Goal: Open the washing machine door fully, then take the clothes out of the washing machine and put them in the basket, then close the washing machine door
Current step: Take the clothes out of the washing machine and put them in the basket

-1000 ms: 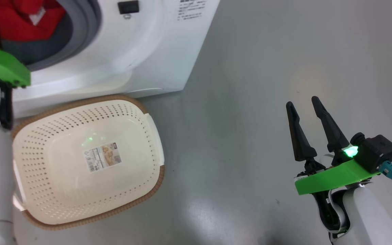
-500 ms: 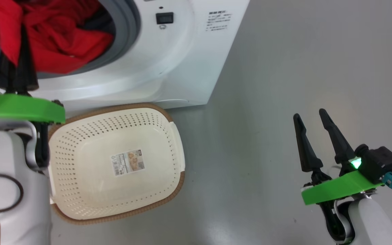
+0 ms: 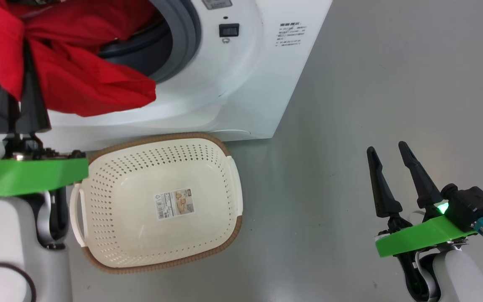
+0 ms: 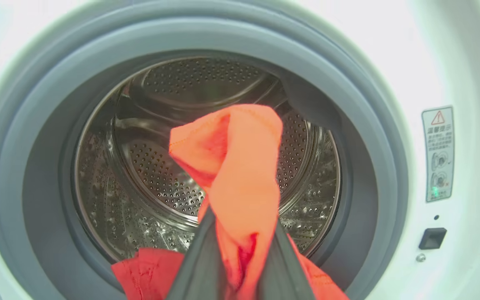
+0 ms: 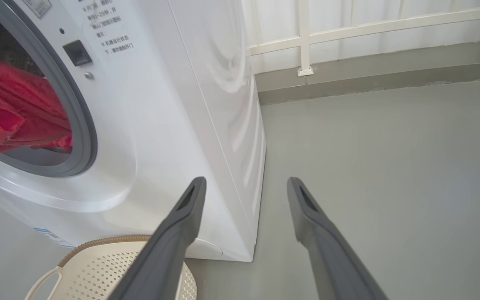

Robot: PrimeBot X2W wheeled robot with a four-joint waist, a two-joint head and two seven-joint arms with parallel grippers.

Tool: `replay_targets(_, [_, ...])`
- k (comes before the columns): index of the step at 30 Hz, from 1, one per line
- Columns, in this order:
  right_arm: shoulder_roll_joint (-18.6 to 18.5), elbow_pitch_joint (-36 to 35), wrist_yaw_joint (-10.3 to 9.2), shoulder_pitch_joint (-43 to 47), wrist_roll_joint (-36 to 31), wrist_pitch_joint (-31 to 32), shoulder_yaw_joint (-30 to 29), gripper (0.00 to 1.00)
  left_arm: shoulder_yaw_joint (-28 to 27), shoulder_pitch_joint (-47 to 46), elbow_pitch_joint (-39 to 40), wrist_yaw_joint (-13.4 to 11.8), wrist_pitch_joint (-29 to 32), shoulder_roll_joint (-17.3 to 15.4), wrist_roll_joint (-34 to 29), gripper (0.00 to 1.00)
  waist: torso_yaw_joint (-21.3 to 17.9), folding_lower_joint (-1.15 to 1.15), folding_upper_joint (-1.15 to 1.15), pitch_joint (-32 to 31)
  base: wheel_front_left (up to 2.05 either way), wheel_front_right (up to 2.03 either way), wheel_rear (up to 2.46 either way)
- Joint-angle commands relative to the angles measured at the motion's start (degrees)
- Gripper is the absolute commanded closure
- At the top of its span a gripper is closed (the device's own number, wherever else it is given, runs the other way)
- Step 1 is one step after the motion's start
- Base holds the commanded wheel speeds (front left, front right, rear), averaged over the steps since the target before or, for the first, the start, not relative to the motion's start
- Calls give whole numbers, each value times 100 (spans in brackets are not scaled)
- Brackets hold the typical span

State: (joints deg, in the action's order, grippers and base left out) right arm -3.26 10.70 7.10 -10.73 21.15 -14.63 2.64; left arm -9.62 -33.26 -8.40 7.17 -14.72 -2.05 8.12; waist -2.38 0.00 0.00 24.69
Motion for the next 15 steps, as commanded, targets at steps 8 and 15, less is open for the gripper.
replay_targets(8, [-31,-147,39,93,-12,-37,99,0,-161,392,1135,31,-28,-89,-2,100,-11,0,0,47,0,0,0])
replay_targets(15, [-19,-175,39,70,-14,-37,67,0,-142,617,1836,-17,-28,-85,150,100,-16,0,0,122,0,0,0])
